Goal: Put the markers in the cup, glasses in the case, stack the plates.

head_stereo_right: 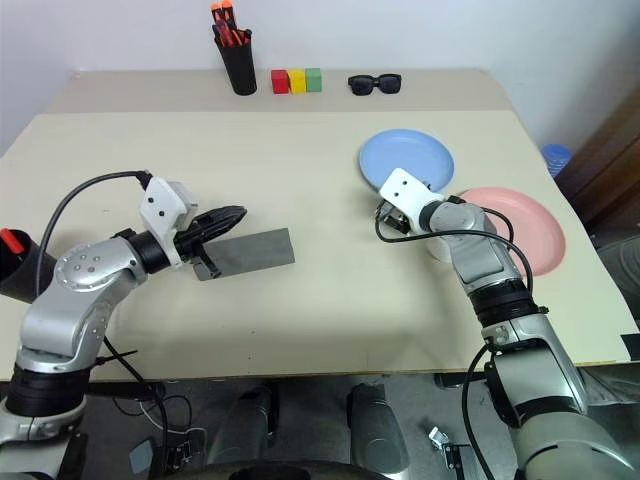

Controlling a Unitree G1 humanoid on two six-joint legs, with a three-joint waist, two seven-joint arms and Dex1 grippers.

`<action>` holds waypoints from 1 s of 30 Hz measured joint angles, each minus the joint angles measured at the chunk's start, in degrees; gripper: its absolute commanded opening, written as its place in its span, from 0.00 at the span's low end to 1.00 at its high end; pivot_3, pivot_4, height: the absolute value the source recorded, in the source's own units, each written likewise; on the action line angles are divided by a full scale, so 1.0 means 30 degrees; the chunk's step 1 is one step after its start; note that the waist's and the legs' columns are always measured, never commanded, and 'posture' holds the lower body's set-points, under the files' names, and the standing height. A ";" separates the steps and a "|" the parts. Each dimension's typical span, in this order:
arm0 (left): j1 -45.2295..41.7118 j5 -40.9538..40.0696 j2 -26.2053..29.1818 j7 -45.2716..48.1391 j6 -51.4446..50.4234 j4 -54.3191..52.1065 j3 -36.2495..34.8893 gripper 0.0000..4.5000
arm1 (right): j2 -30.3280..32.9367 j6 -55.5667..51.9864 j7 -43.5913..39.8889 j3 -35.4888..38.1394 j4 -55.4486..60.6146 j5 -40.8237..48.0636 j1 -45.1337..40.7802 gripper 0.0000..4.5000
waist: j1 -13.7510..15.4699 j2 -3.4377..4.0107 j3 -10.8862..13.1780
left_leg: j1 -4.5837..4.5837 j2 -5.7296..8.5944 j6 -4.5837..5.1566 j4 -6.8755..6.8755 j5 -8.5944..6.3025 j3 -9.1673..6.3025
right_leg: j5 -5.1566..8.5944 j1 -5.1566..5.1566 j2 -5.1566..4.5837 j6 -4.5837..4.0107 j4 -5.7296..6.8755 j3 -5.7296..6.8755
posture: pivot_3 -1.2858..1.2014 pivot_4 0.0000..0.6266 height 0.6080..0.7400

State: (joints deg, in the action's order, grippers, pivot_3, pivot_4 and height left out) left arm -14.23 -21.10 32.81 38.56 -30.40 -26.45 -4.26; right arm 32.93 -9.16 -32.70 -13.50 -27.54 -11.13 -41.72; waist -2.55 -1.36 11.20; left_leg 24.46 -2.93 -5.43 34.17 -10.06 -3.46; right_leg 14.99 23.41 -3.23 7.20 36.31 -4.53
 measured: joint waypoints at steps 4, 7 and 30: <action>0.1047 -0.1297 -0.0257 0.0301 -0.0179 -0.1047 0.0011 0.00 | -0.0193 0.1517 0.0831 -0.0215 -0.2365 -0.0760 -0.0795 0.45 | -0.0026 0.0000 0.0000 | -0.0004 0.0000 0.0001 0.0000 0.0000 0.0000 | 0.0000 -0.0001 0.0001 -0.0001 0.0001 -0.0004 | 0.52 0.24 1.00; 0.1146 -0.1979 -0.0276 0.0299 -0.0382 -0.1357 -0.0006 0.00 | -0.0239 0.2210 0.1086 -0.0268 -0.3296 -0.1141 -0.1072 0.10 | 0.0003 0.0001 0.0000 | -0.0004 0.0002 0.0001 0.0005 0.0001 0.0001 | 0.0000 -0.0010 0.0001 -0.0002 0.0001 -0.0007 | 0.52 0.24 1.00; -0.1131 -0.2108 -0.0980 0.1983 0.0753 0.2161 0.2052 0.00 | 0.9583 -0.1123 -0.7491 0.8376 0.9737 0.4762 0.9124 0.00 | 0.0563 0.0068 0.0008 | -0.0027 0.0009 0.0014 0.0045 -0.0007 0.0007 | 0.0016 -0.0059 -0.0003 -0.0012 -0.0011 -0.0012 | 0.52 0.24 1.00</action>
State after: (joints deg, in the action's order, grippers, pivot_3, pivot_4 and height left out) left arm -17.62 -27.42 29.87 44.51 -28.14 -19.97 1.90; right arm 61.68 -12.53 -55.17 11.63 1.67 3.16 -14.34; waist -0.86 -1.16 11.22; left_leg 24.38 -2.90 -5.39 34.31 -10.09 -3.44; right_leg 15.04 23.23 -3.24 7.16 36.28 -4.57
